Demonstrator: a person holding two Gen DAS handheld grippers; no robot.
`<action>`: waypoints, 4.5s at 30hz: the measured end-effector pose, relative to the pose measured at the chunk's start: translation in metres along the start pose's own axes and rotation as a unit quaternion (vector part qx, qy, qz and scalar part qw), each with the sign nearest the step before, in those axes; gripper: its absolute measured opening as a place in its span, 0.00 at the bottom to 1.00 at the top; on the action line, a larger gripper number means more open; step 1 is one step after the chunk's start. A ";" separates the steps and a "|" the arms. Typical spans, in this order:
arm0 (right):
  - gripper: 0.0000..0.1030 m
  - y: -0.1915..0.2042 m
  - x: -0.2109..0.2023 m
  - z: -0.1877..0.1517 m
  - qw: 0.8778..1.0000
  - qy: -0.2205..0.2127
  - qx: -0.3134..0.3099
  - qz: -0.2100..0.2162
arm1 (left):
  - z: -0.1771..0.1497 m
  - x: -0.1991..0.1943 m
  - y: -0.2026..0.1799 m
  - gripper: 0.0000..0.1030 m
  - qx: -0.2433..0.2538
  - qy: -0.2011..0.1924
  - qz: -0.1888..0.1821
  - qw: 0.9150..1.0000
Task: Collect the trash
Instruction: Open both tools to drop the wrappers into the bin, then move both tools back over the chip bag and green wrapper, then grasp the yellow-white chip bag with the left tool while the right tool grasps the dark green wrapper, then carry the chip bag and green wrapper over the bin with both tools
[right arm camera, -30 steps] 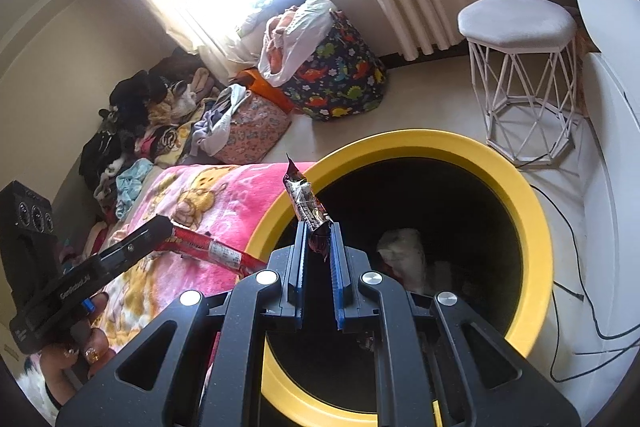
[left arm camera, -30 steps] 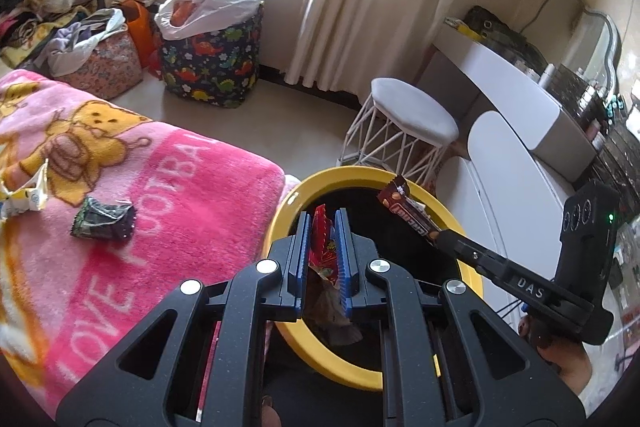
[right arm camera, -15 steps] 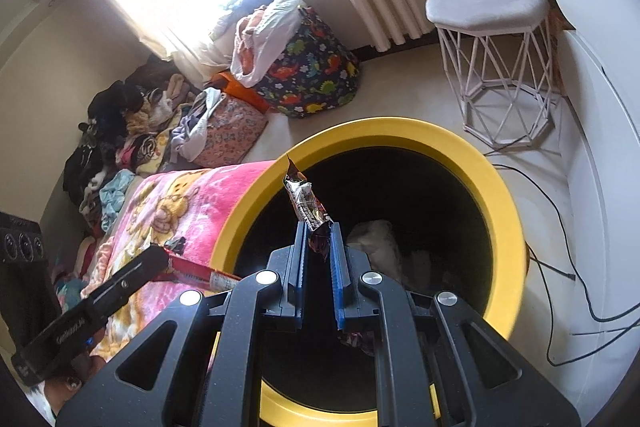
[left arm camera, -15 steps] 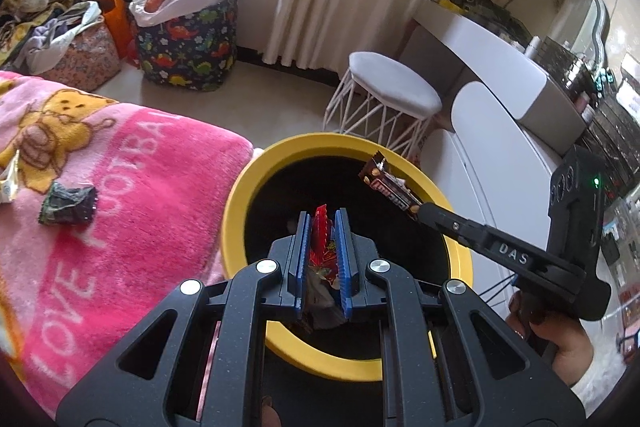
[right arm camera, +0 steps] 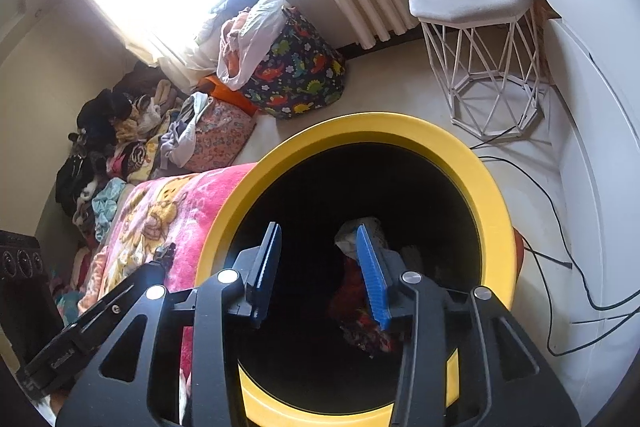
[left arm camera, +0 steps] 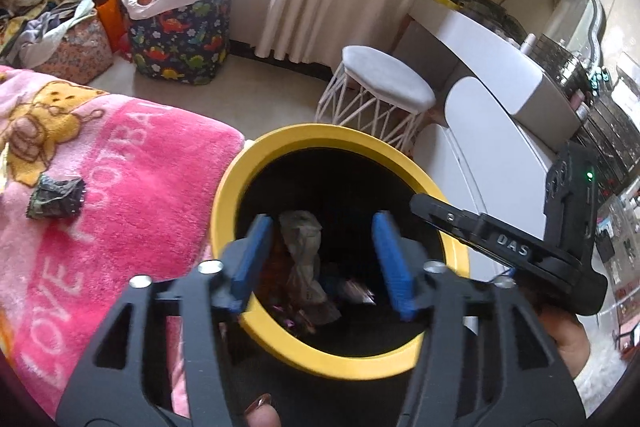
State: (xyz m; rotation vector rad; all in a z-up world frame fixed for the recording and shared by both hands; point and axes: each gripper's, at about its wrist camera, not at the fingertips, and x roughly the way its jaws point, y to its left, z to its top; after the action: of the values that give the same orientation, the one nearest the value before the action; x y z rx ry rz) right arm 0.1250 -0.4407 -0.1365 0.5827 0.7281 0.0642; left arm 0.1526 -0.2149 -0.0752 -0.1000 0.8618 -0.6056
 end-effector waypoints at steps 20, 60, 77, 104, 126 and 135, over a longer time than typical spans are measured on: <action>0.58 0.081 0.025 0.002 0.995 0.011 -0.094 0.042 | 0.007 -0.037 0.079 0.89 -0.064 -0.053 0.102 0.991; 0.61 0.239 0.223 -0.041 0.957 0.172 -0.221 0.079 | -0.002 -0.100 0.308 0.89 -0.237 -0.103 0.244 0.935; 0.19 0.248 0.182 -0.067 0.937 0.173 -0.261 0.152 | -0.007 -0.082 0.329 0.59 -0.289 -0.088 0.215 0.929; 0.19 0.163 0.082 -0.021 0.973 0.075 -0.183 0.116 | 0.015 -0.064 0.205 0.57 -0.174 -0.086 0.156 0.969; 0.19 0.106 0.033 -0.009 0.988 0.024 -0.125 0.093 | 0.022 -0.055 0.126 0.57 -0.102 -0.084 0.121 0.984; 0.19 0.084 0.017 -0.005 0.991 0.007 -0.103 0.085 | 0.022 -0.053 0.100 0.57 -0.078 -0.083 0.110 0.987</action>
State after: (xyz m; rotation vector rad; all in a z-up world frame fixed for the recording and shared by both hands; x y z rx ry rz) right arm 0.1460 -0.3635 -0.1062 0.4464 0.6747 0.2976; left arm 0.1889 -0.1068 -0.0570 -0.1919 0.7456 -0.3167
